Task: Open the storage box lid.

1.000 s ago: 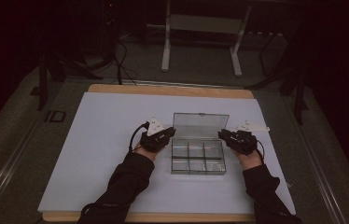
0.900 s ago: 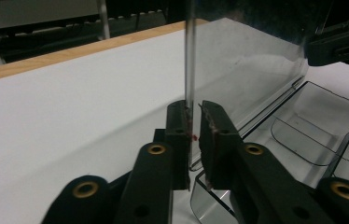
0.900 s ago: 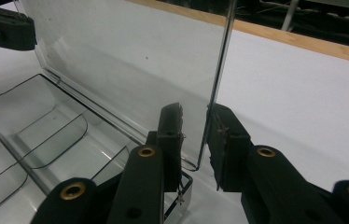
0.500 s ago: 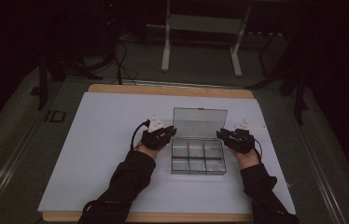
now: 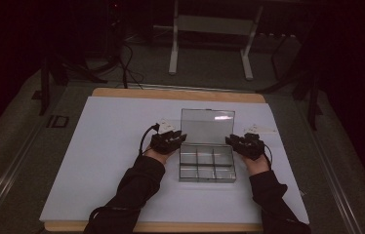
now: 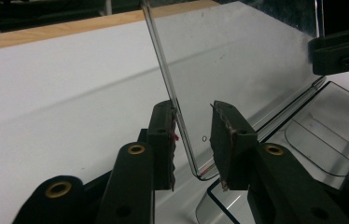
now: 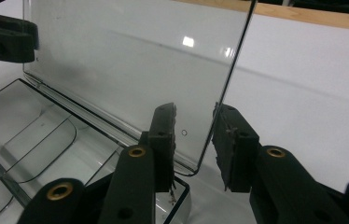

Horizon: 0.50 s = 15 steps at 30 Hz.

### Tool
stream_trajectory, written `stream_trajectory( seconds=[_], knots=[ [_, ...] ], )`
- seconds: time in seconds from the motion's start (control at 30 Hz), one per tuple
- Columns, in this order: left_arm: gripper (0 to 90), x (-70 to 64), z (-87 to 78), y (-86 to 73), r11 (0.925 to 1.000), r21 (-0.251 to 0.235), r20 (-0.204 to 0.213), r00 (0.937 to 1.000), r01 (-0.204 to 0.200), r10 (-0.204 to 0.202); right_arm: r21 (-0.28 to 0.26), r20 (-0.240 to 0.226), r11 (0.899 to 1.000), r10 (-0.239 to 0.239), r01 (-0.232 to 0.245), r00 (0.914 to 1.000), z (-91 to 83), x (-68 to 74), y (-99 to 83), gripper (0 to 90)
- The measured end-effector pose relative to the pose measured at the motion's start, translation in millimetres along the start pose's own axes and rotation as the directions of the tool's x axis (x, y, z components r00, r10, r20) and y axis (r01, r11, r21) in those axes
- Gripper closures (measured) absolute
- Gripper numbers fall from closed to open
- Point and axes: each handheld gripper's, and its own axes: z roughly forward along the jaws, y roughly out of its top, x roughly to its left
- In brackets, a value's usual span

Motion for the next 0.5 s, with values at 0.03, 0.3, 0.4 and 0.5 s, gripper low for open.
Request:
stream_trajectory(
  seconds=[0.03,0.3,0.4,0.5],
  knots=[
    [70.0,-0.1,0.9,-0.2,1.0000,0.000,0.000,1.0000,0.005,-0.005,0.001,0.000,1.000,0.004,-0.004,1.0000,0.4,-0.2,0.0,68.8],
    [66.9,1.1,6.6,-0.9,0.9988,0.029,-0.002,0.9992,0.039,-0.039,0.019,0.001,1.000,0.024,-0.024,0.9997,2.4,-1.5,-0.8,66.9],
    [62.5,2.1,9.6,-1.6,0.9973,0.048,0.005,0.9985,0.055,-0.055,0.029,0.002,0.999,0.040,-0.040,0.9992,3.3,-2.6,-1.2,65.7],
    [61.3,2.5,11.1,-1.5,0.9956,0.060,0.011,0.9973,0.071,-0.072,0.033,0.001,0.998,0.057,-0.057,0.9984,3.9,-3.8,-1.5,65.0]
  ],
)
